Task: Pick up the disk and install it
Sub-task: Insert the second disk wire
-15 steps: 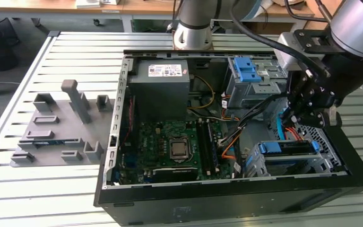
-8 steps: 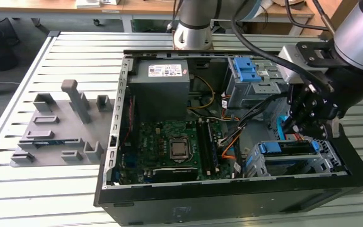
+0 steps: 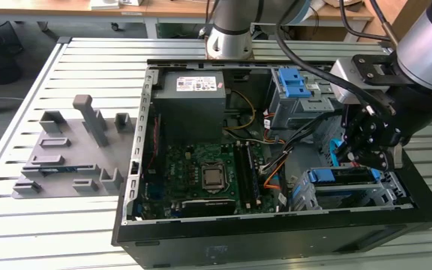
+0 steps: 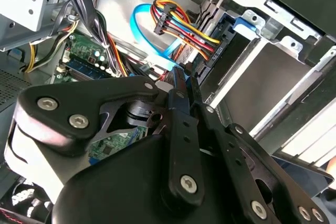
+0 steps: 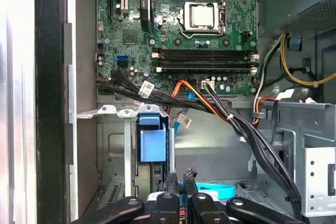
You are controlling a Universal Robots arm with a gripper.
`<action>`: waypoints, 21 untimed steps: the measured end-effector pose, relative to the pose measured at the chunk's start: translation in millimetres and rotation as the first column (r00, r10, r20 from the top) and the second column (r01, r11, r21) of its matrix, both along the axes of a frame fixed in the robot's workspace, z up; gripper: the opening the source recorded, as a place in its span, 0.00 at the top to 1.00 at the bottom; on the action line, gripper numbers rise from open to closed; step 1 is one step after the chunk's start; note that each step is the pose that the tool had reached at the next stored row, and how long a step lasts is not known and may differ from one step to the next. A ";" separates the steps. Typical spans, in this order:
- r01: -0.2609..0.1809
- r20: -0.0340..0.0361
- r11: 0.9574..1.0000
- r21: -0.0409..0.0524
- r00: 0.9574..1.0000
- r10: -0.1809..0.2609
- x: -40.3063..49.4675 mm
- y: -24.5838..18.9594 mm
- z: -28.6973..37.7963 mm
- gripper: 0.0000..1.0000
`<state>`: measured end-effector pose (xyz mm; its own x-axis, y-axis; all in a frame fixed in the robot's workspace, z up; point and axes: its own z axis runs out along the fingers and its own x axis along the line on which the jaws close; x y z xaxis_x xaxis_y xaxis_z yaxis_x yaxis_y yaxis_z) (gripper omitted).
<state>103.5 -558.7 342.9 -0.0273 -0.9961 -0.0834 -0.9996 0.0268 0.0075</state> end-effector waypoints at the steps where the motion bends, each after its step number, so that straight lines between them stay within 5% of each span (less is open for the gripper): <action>1: 0.000 -0.001 1.000 0.000 1.000 0.000 0.0 -0.4 -0.4 0.84; 9: 0.006 -0.002 1.000 0.000 1.000 -0.006 0.2 -11.6 -3.7 0.84; 21: 0.012 -0.002 1.000 0.000 1.000 -0.012 1.6 -12.0 -6.7 0.84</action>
<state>105.0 -570.7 336.3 -0.0398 -0.9957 -0.0833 -0.9992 0.0391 0.0098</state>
